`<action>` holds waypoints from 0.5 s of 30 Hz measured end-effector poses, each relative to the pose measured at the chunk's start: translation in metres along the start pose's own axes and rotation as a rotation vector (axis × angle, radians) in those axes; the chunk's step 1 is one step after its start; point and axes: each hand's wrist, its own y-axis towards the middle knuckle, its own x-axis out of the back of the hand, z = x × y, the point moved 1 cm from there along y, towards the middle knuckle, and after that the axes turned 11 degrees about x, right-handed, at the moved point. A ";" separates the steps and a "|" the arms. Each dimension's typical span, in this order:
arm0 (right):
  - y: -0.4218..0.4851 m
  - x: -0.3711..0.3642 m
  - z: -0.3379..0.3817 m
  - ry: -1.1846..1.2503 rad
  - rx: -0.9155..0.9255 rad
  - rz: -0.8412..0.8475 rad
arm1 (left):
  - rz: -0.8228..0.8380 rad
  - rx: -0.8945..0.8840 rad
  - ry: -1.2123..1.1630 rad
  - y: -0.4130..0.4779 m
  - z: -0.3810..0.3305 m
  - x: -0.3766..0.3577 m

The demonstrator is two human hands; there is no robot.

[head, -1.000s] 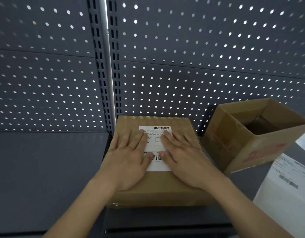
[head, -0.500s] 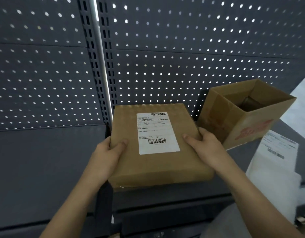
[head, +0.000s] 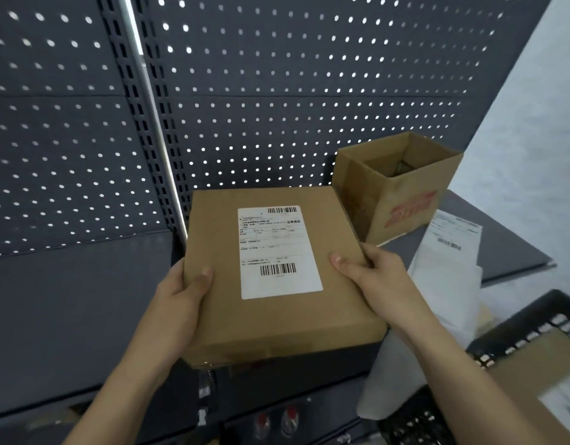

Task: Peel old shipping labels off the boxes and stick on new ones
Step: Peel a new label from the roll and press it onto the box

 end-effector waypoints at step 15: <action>-0.143 0.127 -0.015 0.017 0.065 -0.178 | 0.107 -0.113 0.104 -0.120 0.017 -0.098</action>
